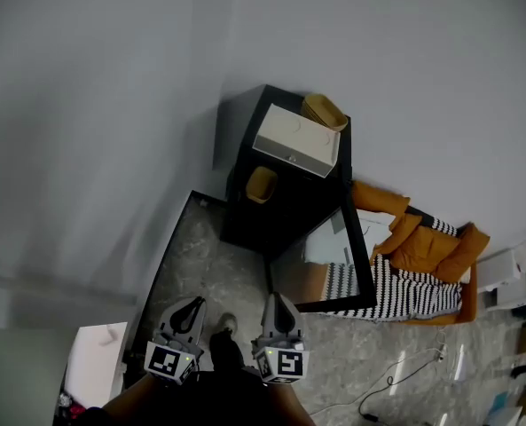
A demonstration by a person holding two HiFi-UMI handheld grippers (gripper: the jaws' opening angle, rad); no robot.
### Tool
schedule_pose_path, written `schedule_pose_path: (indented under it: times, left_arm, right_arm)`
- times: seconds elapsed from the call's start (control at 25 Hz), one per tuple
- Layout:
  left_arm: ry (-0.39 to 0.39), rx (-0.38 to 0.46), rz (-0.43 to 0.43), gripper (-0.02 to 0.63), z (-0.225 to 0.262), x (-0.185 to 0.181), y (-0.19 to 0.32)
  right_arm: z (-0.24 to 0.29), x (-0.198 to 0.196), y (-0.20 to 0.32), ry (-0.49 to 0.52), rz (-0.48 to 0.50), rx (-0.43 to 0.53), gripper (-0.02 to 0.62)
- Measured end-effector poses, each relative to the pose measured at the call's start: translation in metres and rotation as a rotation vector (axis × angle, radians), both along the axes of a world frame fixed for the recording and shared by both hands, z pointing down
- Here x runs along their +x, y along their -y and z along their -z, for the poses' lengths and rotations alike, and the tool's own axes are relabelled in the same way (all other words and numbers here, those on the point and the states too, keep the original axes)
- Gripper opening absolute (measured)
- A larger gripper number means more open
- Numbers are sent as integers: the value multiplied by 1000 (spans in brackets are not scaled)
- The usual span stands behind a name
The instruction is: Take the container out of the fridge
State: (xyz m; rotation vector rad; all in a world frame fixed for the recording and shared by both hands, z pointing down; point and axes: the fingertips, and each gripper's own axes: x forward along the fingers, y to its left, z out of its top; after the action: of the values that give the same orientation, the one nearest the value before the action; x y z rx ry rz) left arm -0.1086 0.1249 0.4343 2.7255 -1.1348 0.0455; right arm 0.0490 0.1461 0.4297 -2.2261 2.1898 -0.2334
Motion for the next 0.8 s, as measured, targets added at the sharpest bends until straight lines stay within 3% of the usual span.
schedule_pose_path:
  times: [0.4, 0.8]
  left_arm:
    - [52, 72, -43, 17, 7, 88, 94]
    - [44, 58, -12, 17, 4, 110, 149]
  right_arm:
    - [-22, 68, 78, 29, 55, -27, 1]
    - [-43, 88, 144, 94, 51, -37, 2]
